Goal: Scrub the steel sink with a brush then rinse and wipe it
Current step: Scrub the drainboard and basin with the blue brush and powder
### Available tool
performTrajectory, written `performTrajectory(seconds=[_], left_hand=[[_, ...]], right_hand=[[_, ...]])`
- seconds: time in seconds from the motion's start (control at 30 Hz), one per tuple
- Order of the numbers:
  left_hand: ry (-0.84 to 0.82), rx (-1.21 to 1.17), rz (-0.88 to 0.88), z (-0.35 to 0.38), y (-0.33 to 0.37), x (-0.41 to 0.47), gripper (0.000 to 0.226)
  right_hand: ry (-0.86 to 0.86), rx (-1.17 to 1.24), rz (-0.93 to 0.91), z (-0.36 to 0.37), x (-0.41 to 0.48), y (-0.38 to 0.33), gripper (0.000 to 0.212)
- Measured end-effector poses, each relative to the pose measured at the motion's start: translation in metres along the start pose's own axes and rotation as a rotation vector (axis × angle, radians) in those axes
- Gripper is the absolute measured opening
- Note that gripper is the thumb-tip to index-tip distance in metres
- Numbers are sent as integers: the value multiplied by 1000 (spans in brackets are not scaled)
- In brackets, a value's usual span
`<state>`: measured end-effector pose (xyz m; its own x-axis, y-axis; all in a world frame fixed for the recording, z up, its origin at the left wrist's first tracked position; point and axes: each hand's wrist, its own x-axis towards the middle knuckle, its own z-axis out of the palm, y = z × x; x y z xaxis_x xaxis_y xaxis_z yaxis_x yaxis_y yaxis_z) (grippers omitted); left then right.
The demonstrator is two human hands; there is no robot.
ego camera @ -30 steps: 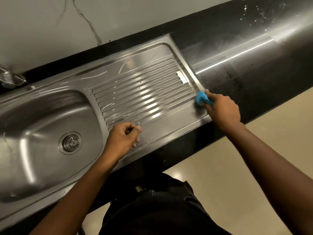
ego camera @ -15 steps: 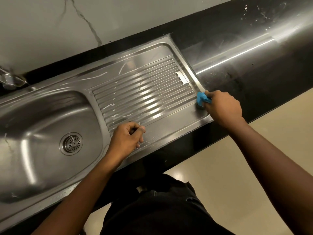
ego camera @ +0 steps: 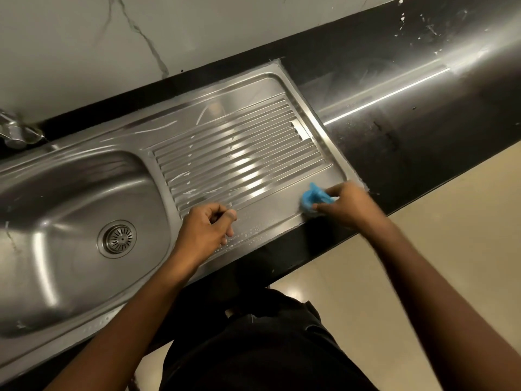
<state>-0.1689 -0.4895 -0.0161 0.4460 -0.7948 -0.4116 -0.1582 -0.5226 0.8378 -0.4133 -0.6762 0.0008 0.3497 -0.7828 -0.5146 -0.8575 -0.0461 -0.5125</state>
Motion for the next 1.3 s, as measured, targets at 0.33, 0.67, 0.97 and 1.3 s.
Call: performTrajectory(seconds=[0.33,0.67,0.97,1.3], left_hand=[[20,-4,19,-10,-2,-7,21],[75,-53,-21,-38,-21,-29,20],[221,-138,-60,-90,-54,-71,22],[529,-262,-144,-171,-116,-147,20]], right_hand=[[33,-187,-67,17,-10,-14,41],[23,-113,-62,60,-30,-30,48],[-163,-16,-257,123,-48,-99,49],[-440,347,-451,197,-98,-242,24]])
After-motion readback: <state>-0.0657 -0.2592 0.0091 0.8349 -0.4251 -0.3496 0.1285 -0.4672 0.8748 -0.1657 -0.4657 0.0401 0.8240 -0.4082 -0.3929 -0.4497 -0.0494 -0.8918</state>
